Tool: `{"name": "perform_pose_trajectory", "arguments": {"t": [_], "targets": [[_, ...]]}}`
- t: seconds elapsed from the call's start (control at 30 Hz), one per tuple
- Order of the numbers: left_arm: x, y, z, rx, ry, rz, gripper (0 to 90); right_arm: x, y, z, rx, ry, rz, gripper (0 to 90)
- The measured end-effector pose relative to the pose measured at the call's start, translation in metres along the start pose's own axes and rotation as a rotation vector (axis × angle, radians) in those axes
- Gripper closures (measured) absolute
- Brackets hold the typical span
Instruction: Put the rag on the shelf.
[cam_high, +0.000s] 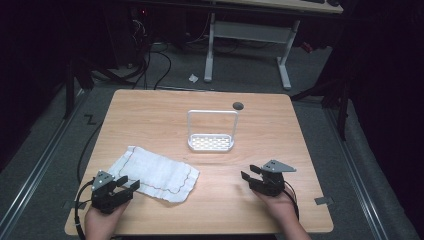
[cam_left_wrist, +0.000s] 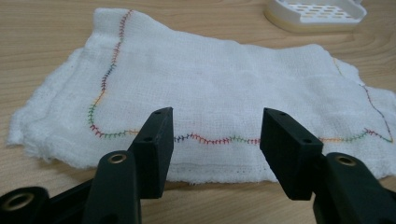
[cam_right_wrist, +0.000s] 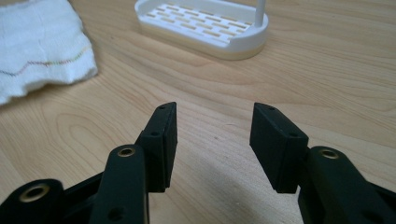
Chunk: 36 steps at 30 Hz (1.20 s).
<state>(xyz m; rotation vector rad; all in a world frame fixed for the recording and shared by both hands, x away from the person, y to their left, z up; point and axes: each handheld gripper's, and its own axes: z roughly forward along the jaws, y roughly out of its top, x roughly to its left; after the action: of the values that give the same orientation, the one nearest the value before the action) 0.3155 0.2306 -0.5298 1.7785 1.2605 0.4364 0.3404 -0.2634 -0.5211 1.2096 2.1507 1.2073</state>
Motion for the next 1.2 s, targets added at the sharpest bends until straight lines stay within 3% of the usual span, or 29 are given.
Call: {"name": "perform_pose_trajectory", "arguments": {"t": [0.1, 0.2, 0.27, 0.4, 0.47, 0.53, 0.73, 0.83, 0.9, 0.93, 0.97, 1.0, 1.07, 1.13, 1.2], "targets": [[-0.001, -0.001, 0.002, 0.009, 0.001, 0.004, 44.2, 0.0, 0.0, 0.002, 0.024, -0.003, -0.003, 61.5], [-0.003, -0.002, 0.008, 0.051, -0.024, -0.009, 43.7, 0.002, 0.001, 0.003, 0.025, -0.017, -0.007, 62.7], [-0.009, -0.002, 0.008, 0.05, -0.021, 0.024, 44.0, 0.003, 0.002, 0.003, 0.023, -0.023, -0.003, 62.8], [-0.016, -0.002, 0.009, 0.045, -0.049, 0.019, 48.1, 0.004, 0.005, 0.008, 0.019, -0.045, -0.002, 62.7], [-0.02, -0.001, 0.011, 0.056, -0.041, 0.053, 47.8, 0.004, 0.004, 0.008, 0.024, -0.047, 0.001, 62.4], [-0.02, -0.001, 0.012, 0.06, -0.039, 0.063, 46.7, 0.004, 0.003, 0.008, 0.025, -0.048, -0.005, 61.3], [-0.015, 0.0, 0.011, 0.04, -0.068, -0.002, 47.3, 0.0, 0.001, 0.006, 0.016, -0.045, 0.023, 60.9], [-0.027, 0.007, 0.017, 0.032, -0.108, -0.004, 48.4, 0.0, 0.001, 0.007, 0.02, -0.045, 0.027, 61.0], [-0.038, 0.014, 0.025, 0.019, -0.124, -0.022, 58.2, 0.0, 0.0, 0.009, 0.025, -0.046, 0.02, 61.8], [-0.042, 0.016, 0.029, 0.017, -0.116, -0.025, 73.1, 0.002, 0.0, 0.01, 0.032, -0.049, 0.016, 63.5], [-0.047, 0.018, 0.036, 0.033, -0.093, -0.017, 73.1, 0.002, 0.0, 0.01, 0.032, -0.049, 0.016, 63.5], [-0.052, 0.019, 0.05, 0.079, -0.067, 0.005, 84.4, 0.003, 0.0, 0.009, 0.034, -0.051, 0.018, 65.5], [-0.055, 0.017, 0.062, 0.111, -0.06, 0.023, 88.0, 0.002, 0.0, 0.008, 0.032, -0.05, 0.02, 66.8], [-0.06, 0.018, 0.064, 0.118, -0.052, 0.047, 88.4, 0.002, 0.0, 0.007, 0.033, -0.046, 0.024, 67.2], [-0.065, 0.018, 0.065, 0.125, -0.078, 0.062, 89.9, 0.002, 0.0, 0.006, 0.03, -0.037, 0.03, 69.2]]}}
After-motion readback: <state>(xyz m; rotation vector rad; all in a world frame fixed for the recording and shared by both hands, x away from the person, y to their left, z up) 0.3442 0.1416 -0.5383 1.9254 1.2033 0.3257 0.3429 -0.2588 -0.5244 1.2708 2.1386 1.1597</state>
